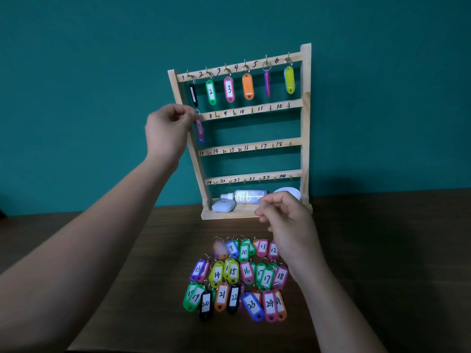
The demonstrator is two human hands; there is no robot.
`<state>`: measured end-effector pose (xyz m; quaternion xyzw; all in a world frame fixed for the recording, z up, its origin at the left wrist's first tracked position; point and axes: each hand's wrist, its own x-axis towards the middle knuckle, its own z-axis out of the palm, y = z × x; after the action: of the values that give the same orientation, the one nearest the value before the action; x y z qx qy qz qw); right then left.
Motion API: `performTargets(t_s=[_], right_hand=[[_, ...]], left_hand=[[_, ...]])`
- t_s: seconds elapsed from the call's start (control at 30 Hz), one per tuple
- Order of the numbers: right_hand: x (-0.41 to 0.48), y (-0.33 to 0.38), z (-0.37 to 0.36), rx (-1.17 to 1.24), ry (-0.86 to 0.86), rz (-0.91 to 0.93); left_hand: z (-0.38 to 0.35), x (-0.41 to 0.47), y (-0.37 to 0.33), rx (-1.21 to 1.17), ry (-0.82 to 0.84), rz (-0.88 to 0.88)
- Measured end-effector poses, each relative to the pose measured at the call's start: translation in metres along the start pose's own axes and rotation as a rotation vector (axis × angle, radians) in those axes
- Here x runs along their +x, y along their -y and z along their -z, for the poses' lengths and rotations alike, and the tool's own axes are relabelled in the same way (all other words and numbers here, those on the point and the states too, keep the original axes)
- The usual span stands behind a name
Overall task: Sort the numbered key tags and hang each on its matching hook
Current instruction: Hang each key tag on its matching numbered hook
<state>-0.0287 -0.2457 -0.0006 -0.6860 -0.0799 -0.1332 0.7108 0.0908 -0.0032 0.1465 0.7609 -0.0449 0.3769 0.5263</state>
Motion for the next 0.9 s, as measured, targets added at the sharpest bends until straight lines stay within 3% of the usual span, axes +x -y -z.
performTargets(t_s=[0.13, 0.63, 0.9], right_hand=[[0.000, -0.001, -0.001, -0.043, 0.029, 0.003], [0.001, -0.004, 0.002, -0.134, 0.063, 0.022], [0.002, -0.011, 0.001, -0.304, 0.092, 0.027]], left_hand=[[-0.002, 0.001, -0.001, 0.048, -0.080, -0.012], [0.000, -0.041, 0.020, 0.112, 0.018, 0.087], [0.003, -0.113, 0.057, 0.274, 0.443, 0.208]])
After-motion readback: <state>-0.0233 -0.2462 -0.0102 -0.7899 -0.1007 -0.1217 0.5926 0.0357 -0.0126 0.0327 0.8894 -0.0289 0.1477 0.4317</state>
